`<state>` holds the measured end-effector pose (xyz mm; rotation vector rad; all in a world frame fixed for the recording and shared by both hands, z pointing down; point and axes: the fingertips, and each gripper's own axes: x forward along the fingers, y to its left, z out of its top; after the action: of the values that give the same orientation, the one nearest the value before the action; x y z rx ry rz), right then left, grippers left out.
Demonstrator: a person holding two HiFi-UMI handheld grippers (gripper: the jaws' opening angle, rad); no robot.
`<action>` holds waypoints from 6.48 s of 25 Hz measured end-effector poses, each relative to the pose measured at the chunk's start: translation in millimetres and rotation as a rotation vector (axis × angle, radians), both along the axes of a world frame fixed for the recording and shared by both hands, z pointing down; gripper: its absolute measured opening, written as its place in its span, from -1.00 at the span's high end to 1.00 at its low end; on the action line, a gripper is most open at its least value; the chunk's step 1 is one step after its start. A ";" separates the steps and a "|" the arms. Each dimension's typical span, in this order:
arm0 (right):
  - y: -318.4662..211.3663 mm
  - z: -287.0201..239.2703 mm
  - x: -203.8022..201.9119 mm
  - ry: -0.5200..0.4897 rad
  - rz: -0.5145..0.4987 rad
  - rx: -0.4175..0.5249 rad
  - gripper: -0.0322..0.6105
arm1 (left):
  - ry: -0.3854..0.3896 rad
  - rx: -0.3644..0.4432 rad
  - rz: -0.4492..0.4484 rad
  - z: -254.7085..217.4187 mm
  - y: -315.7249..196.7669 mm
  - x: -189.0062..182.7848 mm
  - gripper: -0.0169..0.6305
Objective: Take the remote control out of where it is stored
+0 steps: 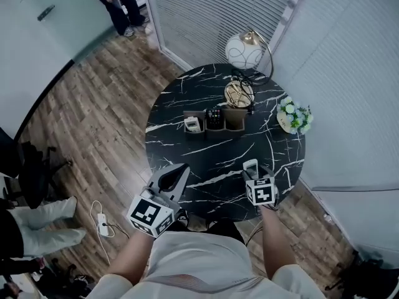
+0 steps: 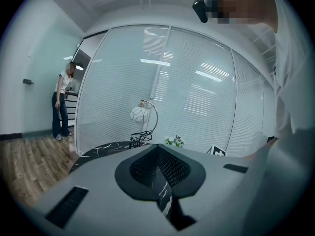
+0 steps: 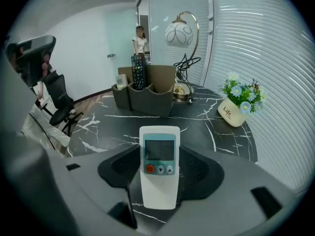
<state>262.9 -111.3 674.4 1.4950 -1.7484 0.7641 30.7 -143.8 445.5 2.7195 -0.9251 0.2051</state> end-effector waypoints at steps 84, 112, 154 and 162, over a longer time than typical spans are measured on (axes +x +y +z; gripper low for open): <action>-41.0 -261.9 -69.9 -0.150 -0.069 0.742 0.84 | 0.082 0.151 -0.056 -72.0 8.3 -22.9 0.92; -214.4 -55.8 -109.9 0.064 0.147 0.444 0.12 | -0.007 -0.014 -0.204 -1.6 -20.2 -127.1 0.92; 8.5 -99.5 -86.7 -0.102 -0.042 0.193 0.20 | 0.039 0.039 -0.070 -21.9 3.0 -43.2 0.92; 22.6 -15.0 -92.4 -0.048 -0.090 -0.061 0.20 | 0.039 0.018 -0.085 -14.1 9.4 -48.8 0.92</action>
<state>170.5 -88.7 659.4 1.3588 -1.7993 0.8052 -18.1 -134.4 431.5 2.6836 -1.0331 0.1283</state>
